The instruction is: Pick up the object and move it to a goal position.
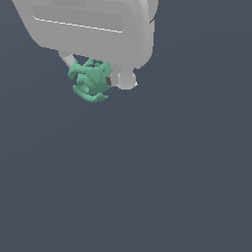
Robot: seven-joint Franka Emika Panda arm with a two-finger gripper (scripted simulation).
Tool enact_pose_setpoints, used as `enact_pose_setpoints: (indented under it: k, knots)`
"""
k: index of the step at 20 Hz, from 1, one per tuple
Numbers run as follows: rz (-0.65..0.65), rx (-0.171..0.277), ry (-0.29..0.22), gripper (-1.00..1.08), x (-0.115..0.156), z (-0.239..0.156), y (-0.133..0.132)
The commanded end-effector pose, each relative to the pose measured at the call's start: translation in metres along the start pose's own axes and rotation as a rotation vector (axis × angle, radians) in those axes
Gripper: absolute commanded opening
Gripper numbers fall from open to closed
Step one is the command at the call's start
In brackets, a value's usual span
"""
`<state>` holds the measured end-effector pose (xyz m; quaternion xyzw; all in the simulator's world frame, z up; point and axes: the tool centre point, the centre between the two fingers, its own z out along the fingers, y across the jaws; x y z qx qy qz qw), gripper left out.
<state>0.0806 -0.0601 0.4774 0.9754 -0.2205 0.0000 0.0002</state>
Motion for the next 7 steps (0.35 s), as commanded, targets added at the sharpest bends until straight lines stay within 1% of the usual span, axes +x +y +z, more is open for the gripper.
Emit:
enact_pose_setpoints:
  k: [1,7]
  knots:
    - [0.0,0.0,0.0,-1.0,0.0009,-0.002,-0.0004]
    - [0.0,0.0,0.0,-1.0,0.0017,-0.0035,-0.0007]
